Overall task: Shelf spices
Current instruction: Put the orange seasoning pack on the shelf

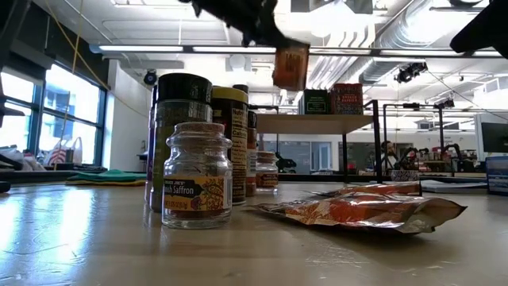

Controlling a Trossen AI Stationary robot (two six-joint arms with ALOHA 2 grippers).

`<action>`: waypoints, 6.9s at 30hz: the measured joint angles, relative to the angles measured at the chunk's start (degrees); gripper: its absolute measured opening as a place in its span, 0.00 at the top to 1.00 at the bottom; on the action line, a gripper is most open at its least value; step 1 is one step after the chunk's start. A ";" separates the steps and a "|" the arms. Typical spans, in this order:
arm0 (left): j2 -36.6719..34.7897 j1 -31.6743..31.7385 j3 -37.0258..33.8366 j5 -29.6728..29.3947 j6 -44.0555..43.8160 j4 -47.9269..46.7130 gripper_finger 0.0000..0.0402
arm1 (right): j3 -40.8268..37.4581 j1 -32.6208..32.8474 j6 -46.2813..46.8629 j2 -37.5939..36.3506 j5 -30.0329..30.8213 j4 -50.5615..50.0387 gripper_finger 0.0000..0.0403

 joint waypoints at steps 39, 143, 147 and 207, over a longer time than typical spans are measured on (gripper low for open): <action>6.40 6.23 0.00 -0.60 6.29 0.01 0.98 | 0.00 -0.02 0.00 0.02 0.09 -0.17 1.00; 9.00 9.86 -0.04 2.09 23.81 9.72 0.70 | -0.02 0.00 1.07 0.04 -0.35 -0.84 1.00; 8.98 9.78 -0.04 2.01 23.79 10.00 0.67 | -0.02 -0.02 1.07 0.04 -0.35 -0.84 1.00; 9.15 -49.33 -0.02 -27.77 -30.35 -12.46 0.83 | 0.11 -16.91 6.70 14.93 -26.15 1.78 0.83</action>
